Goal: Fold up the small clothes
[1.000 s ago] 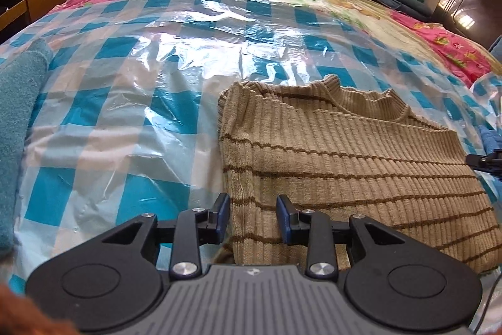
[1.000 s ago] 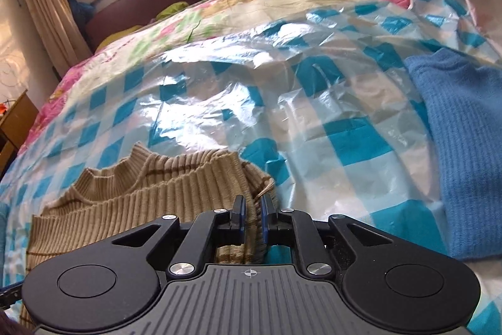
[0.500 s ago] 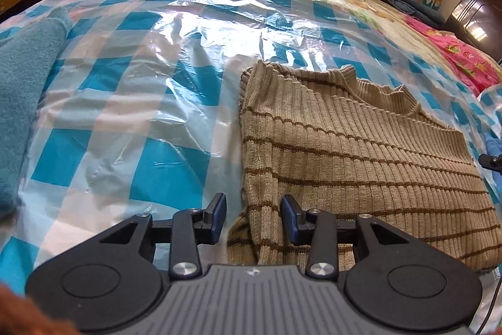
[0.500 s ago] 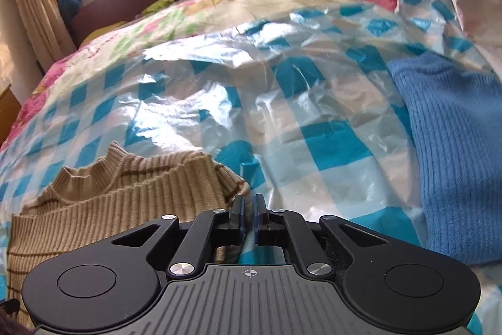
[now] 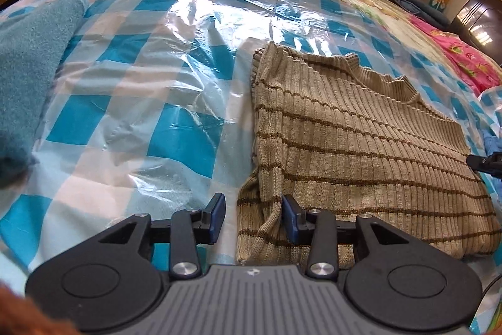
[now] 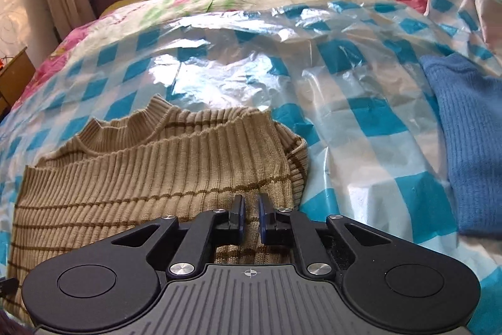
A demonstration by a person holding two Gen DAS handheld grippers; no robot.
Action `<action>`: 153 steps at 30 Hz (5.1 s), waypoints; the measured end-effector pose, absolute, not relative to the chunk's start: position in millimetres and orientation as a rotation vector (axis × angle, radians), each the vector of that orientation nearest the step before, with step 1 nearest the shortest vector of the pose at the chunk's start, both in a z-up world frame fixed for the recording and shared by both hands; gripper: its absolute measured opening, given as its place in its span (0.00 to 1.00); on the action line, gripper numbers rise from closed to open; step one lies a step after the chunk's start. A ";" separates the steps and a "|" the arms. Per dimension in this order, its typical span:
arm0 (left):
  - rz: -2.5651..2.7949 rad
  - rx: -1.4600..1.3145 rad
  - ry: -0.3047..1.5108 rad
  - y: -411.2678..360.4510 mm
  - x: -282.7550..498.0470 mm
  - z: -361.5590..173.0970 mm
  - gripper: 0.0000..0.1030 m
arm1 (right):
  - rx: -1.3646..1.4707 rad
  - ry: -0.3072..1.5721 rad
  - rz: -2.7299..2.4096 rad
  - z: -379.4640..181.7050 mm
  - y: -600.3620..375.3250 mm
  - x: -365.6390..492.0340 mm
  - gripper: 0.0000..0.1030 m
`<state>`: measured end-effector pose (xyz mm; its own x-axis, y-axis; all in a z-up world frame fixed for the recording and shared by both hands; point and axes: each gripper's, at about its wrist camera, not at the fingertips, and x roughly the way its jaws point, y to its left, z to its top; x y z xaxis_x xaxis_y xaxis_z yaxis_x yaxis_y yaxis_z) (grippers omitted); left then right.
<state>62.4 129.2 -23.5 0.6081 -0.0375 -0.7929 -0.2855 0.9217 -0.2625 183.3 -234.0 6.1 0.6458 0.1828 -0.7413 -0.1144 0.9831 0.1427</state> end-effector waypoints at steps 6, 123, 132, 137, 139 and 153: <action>0.131 -0.443 0.897 133.8 56.5 -26.2 0.42 | 0.046 0.841 0.251 27.5 -203.7 173.9 0.13; -0.017 -0.237 0.793 67.1 72.1 9.5 0.23 | 0.189 0.935 0.644 43.5 -98.3 215.6 0.11; -0.205 -0.184 0.765 3.3 99.0 46.3 0.23 | 0.367 0.886 0.595 46.6 -173.0 226.3 0.12; -0.299 -0.147 0.798 -41.6 119.6 43.8 0.23 | 0.442 0.886 0.542 32.7 -217.6 236.0 0.12; -0.330 -0.133 0.816 -60.3 127.1 40.1 0.23 | 0.458 0.887 0.524 27.1 -232.1 238.0 0.12; -0.430 -0.067 0.880 -126.1 149.7 24.3 0.23 | 0.535 0.912 0.451 -8.6 -300.4 247.4 0.12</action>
